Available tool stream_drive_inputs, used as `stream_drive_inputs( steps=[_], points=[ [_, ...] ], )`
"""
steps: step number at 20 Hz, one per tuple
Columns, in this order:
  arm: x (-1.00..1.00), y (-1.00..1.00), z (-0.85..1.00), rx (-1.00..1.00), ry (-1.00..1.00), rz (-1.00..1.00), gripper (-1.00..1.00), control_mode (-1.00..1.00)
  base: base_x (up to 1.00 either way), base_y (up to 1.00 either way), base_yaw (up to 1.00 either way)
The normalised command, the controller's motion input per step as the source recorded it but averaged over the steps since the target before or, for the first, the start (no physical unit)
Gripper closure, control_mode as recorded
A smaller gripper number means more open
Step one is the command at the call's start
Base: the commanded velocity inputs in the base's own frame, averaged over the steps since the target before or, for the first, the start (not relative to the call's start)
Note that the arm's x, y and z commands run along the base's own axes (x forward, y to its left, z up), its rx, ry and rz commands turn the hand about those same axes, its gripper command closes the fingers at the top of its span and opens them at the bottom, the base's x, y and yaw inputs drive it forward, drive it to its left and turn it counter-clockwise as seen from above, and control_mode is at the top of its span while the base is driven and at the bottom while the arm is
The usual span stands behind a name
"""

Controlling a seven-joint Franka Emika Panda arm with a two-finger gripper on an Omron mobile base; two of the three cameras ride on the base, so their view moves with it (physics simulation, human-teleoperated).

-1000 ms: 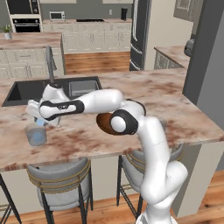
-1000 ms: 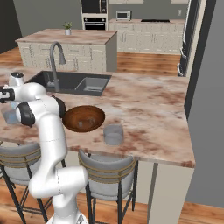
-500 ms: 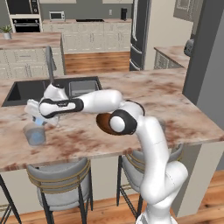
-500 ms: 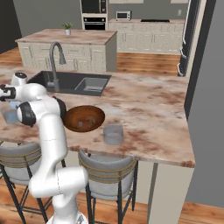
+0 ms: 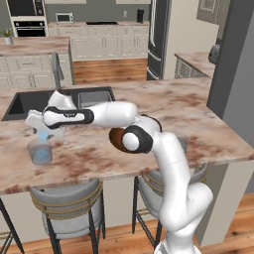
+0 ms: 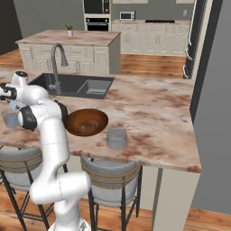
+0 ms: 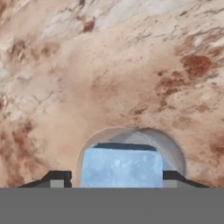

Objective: There are four ice cubes in the ice bowl. Place two ice cubes in each glass of water.

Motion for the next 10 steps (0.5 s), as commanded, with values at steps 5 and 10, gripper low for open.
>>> stream_drive_inputs(
  steps=[5,10],
  points=[
    [-0.26,0.04,0.13,0.0,-0.18,0.09,-1.0,-1.0,0.0,0.0,0.0],
    [-0.56,-0.05,0.34,0.01,-0.27,0.06,-1.0,-1.0,0.0,0.0,0.0]
  ],
)
